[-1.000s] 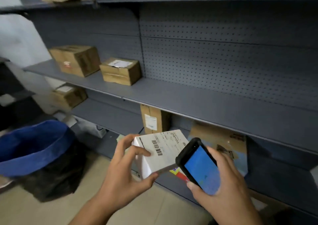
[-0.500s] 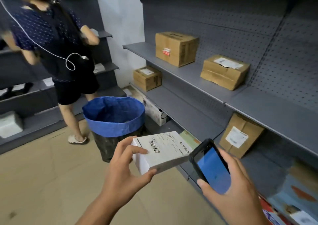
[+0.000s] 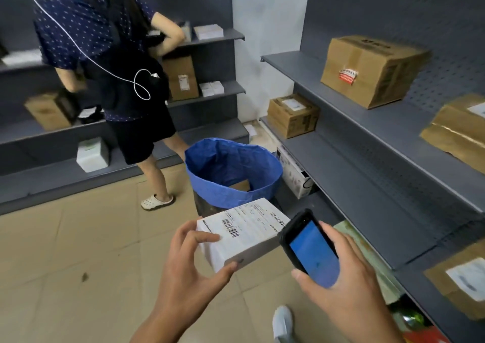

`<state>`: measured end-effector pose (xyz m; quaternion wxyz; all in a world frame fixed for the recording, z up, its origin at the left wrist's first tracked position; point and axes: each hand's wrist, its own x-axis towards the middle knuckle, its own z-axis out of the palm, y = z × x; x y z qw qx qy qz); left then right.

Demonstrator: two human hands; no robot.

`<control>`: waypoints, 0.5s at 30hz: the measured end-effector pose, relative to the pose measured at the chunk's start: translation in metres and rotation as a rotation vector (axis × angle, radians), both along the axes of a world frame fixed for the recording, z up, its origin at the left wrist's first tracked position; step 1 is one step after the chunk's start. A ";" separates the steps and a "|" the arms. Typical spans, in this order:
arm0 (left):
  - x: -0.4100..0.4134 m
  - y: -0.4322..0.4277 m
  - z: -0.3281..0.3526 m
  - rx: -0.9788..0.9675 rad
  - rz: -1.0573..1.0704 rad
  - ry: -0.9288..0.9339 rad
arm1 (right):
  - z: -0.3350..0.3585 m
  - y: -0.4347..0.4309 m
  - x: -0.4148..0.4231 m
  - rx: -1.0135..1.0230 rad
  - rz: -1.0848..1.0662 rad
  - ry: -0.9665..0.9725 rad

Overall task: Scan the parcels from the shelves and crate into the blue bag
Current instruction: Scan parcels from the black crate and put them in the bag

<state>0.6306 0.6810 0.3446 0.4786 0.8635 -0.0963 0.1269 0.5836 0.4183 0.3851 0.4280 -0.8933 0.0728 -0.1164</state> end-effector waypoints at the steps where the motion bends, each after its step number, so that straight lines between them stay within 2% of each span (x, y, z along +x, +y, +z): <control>1: 0.013 -0.003 -0.002 0.002 0.010 0.004 | -0.002 -0.002 0.016 -0.004 0.011 0.002; 10: 0.144 -0.042 -0.017 0.105 0.104 0.031 | -0.022 -0.051 0.184 0.040 0.068 0.048; 15: 0.202 -0.062 -0.027 0.111 0.146 0.067 | -0.030 -0.056 0.279 0.036 0.176 0.088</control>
